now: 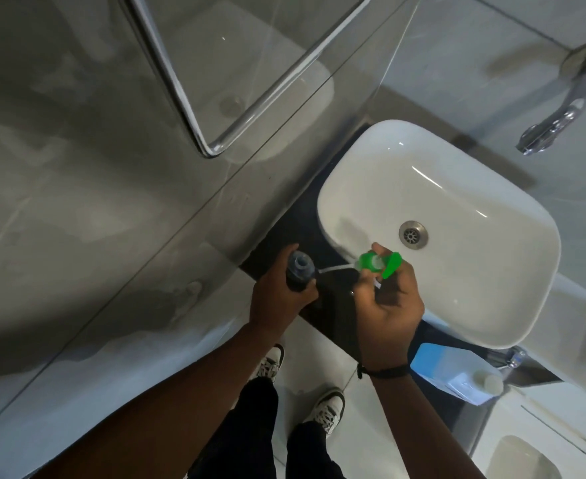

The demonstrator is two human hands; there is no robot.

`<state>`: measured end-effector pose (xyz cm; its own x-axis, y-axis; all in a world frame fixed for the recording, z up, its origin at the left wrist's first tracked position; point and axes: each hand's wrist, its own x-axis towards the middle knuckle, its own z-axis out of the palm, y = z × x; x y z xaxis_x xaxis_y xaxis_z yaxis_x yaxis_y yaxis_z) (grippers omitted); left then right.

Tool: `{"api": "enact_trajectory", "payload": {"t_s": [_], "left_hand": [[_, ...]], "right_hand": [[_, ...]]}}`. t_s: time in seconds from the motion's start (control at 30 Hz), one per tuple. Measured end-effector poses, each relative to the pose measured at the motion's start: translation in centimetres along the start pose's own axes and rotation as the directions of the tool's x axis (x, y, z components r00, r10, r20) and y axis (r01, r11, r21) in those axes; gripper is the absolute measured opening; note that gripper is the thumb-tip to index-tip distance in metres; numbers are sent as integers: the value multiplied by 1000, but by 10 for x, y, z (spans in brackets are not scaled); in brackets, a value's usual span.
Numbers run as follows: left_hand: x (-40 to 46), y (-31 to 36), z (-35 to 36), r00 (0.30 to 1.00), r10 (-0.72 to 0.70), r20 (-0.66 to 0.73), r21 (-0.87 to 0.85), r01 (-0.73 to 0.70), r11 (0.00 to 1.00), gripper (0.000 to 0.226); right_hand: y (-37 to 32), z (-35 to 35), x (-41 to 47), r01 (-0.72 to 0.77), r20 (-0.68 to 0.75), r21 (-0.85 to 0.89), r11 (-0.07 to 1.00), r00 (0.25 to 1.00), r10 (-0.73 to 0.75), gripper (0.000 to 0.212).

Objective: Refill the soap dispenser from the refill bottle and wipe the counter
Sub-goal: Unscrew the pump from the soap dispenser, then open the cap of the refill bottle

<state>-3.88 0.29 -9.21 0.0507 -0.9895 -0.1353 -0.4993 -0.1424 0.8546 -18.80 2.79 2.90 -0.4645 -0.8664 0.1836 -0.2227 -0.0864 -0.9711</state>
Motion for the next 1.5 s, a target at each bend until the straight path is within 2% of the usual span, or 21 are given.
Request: {"api": "enact_trajectory", "payload": {"t_s": [0.07,0.13,0.23,0.33,0.4,0.5,0.63,0.77,0.83,0.9,1.03,1.17,1.3,1.4,1.5], "left_hand": [[-1,0,-2,1000,-3,10,-12,3,1000,88],[-1,1,-3,1000,4,11,-15,-4,1000,90],[0,0,-4,1000,-2,17,-21,3,1000,89],[0,0,-3,999,-35,8,-44,35,998,93],[0,-1,-2,999,-38,-5,-38,38,999,95],[2,-4,0,999,-44,-17,-25,44,999,94],[5,-6,-1,999,-48,-6,18,48,999,96],[-9,-8,-8,995,-96,28,61,94,994,124],[-35,-8,-13,990,-137,32,49,136,990,131],[-68,-5,-17,988,-147,48,22,147,989,125],[-120,22,0,980,18,198,24,-23,999,108],[-140,64,46,904,162,396,-37,-161,986,103],[-140,111,97,816,337,471,-131,-312,941,97],[-138,132,130,828,381,413,-132,-359,924,95],[-143,136,156,839,394,374,-139,-370,919,88]], "right_hand": [[1,-11,2,5,-21,-20,1000,1000,-6,41],[9,-20,3,38,13,-120,992,999,-36,38],[33,-25,2,123,178,-352,928,982,-63,30],[62,-19,-1,135,388,-476,869,919,70,41],[83,-14,-2,119,463,-573,811,863,200,47],[104,-6,0,103,487,-684,723,802,346,52],[118,-2,0,108,477,-734,670,785,396,46],[116,-7,-2,140,491,-733,666,786,376,51],[107,-15,-5,116,478,-725,679,795,374,54],[90,-26,-11,84,446,-697,712,829,338,51],[47,-63,-30,70,335,-653,754,920,204,40],[10,-130,-47,-5,116,-696,718,986,119,33],[-1,-199,-43,-190,-85,-755,628,977,194,36],[7,-222,-31,-222,-44,-794,565,949,312,45],[14,-224,-25,-215,11,-782,585,934,357,34]]}}
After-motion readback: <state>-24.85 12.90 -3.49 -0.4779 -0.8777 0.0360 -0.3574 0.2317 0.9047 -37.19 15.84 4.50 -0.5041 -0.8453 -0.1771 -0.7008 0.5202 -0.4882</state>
